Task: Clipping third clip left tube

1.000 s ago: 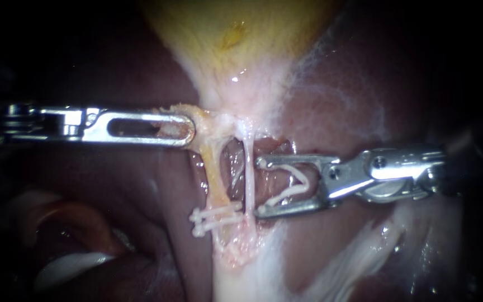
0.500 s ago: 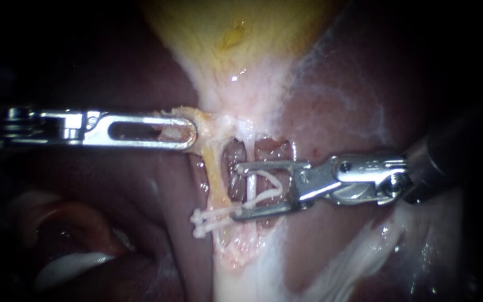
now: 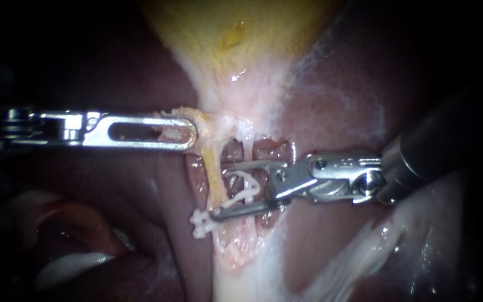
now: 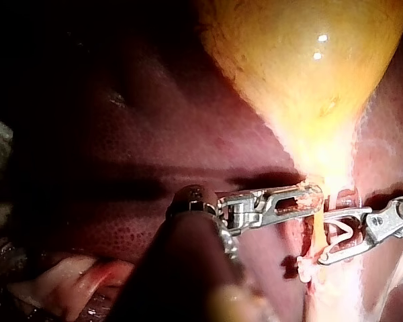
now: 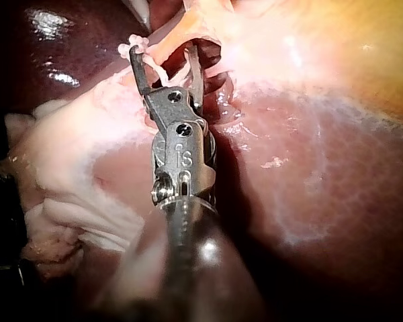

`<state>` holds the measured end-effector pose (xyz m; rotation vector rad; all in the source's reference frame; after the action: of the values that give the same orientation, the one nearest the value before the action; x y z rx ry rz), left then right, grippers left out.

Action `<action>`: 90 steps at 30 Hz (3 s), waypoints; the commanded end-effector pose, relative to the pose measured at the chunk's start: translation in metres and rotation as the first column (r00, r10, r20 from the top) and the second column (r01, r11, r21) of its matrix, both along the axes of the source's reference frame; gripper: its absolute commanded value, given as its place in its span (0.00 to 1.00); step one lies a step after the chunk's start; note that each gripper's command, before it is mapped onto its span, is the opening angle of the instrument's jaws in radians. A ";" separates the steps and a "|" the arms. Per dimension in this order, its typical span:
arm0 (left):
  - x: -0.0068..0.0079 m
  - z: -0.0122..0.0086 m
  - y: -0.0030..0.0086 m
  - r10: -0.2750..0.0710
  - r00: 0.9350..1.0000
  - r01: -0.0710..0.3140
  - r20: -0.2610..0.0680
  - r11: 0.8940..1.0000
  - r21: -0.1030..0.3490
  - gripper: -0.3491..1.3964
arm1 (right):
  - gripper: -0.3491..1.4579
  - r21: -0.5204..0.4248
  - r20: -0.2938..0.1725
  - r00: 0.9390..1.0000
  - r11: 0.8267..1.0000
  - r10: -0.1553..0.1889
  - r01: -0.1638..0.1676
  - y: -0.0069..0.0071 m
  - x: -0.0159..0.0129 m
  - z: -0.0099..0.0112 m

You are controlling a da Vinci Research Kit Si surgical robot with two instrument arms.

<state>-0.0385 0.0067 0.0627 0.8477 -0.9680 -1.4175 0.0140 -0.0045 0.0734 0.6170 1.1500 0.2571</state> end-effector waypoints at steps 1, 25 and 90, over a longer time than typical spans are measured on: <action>0.0000 0.0000 0.0000 0.000 1.000 0.000 0.000 1.000 0.000 0.00 | 0.45 0.011 -0.004 1.000 1.000 -0.002 0.002 0.0000 0.0001 0.0000; -0.0003 0.0000 0.0000 -0.001 1.000 0.001 -0.001 1.000 0.000 0.00 | 0.44 0.154 -0.095 0.994 0.988 0.046 -0.031 0.0014 0.0029 0.0003; -0.0001 0.0007 0.0005 0.002 1.000 -0.002 0.002 1.000 0.001 0.00 | 0.00 0.403 -0.053 0.990 0.909 0.133 -0.100 0.0037 0.0010 -0.0008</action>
<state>-0.0386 0.0072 0.0633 0.8506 -0.9677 -1.4153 0.0150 -0.0008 0.0726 0.9266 1.2219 0.5857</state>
